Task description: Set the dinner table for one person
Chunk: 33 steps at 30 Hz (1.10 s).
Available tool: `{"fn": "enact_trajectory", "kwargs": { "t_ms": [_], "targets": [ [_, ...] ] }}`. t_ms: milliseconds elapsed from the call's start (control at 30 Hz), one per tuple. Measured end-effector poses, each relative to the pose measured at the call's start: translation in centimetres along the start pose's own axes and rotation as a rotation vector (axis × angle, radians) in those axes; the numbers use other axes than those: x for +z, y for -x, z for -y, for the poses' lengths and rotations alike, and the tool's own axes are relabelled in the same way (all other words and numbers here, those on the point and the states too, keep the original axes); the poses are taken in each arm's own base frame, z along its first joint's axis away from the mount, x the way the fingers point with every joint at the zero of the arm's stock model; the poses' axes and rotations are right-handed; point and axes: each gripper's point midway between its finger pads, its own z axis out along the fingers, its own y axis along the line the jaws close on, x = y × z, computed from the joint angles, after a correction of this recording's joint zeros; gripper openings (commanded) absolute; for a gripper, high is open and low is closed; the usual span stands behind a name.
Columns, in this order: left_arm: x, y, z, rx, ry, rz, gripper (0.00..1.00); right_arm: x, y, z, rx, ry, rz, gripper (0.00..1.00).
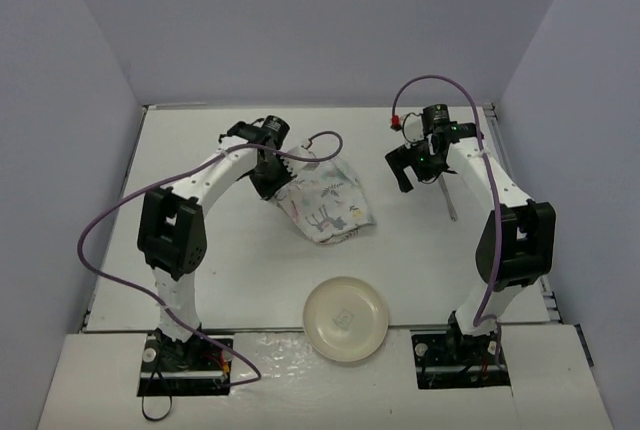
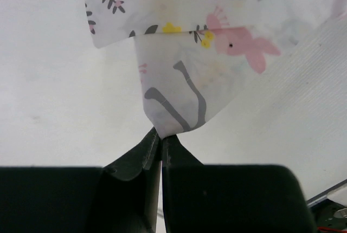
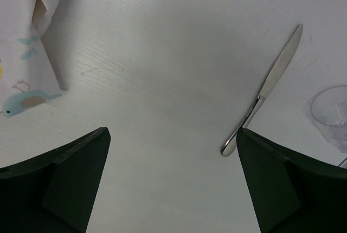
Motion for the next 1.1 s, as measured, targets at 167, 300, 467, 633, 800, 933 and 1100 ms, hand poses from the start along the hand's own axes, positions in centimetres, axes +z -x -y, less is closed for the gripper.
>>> {"fn": "enact_trajectory", "kwargs": {
  "t_ms": [167, 300, 467, 633, 800, 933, 1100],
  "targets": [
    [-8.5, 3.1, -3.8, 0.037, 0.166, 0.114, 0.00, -0.3, 1.1, -3.6, -0.145, 0.029, 0.006, 1.00],
    [-14.7, 4.9, -5.2, 0.056, 0.270, 0.213, 0.00, -0.3, 1.8, -6.7, -0.250, 0.061, 0.013, 1.00],
    [-19.3, 7.1, -4.2, 0.115, 0.336, 0.311, 0.00, 0.0, 1.2, -6.7, -0.251, 0.065, -0.002, 1.00],
    [-19.4, 6.8, -3.1, 0.128, 0.313, 0.297, 0.00, 0.4, 0.6, -6.6, -0.244, 0.066, -0.014, 1.00],
    [-16.0, 3.4, -3.0, 0.094, 0.261, 0.145, 0.00, 0.5, 0.8, -7.0, -0.241, 0.087, 0.000, 1.00],
    [-13.2, 1.1, -4.5, 0.035, 0.233, 0.041, 0.00, -0.2, 2.1, -7.5, -0.234, 0.111, 0.035, 1.00],
    [-13.1, -1.9, -9.0, -0.096, 0.320, -0.017, 0.00, -3.5, 9.7, -7.6, -0.276, 0.032, 0.239, 1.00]
  ]
}}
